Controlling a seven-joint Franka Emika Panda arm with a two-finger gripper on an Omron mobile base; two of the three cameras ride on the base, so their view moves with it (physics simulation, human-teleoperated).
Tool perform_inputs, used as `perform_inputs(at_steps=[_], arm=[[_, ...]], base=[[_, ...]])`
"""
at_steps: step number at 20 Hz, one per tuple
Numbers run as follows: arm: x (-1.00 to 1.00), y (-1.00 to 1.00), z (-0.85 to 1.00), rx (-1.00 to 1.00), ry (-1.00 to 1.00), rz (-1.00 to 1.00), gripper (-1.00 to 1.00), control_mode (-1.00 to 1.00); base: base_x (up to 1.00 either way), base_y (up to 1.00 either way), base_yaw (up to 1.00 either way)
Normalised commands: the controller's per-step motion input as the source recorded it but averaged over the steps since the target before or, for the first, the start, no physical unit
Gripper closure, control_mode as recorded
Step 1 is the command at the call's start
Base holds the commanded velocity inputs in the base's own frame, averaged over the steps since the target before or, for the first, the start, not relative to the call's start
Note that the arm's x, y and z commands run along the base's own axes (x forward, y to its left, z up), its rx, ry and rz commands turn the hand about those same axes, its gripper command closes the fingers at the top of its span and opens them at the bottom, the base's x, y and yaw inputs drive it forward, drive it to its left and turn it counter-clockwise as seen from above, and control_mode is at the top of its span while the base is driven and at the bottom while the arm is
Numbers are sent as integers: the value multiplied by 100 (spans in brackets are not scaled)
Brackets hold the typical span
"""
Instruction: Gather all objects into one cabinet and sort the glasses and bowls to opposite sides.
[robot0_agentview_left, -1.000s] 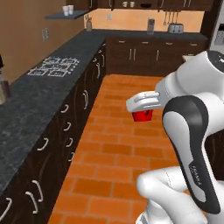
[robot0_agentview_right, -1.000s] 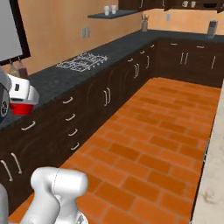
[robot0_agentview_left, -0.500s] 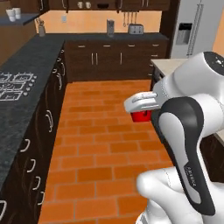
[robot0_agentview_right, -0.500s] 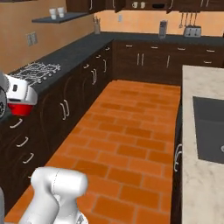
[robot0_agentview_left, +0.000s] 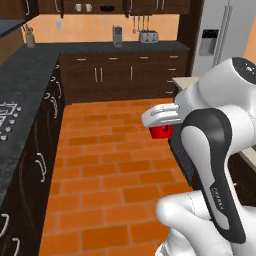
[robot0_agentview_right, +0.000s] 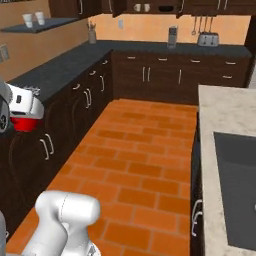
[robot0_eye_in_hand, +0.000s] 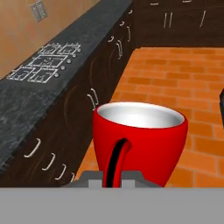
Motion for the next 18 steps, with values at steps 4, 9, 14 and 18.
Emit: perform_inputs(at_steps=[4,9,14,18], arm=[[0,0,0,0,0,0,100,100],[0,0,0,0,0,0,100,100],[0,0,0,0,0,0,100,100],[0,0,0,0,0,0,100,100]], base=[[100,-6,-11],[100,14,-20],[100,46,-39],[84,56,-25]])
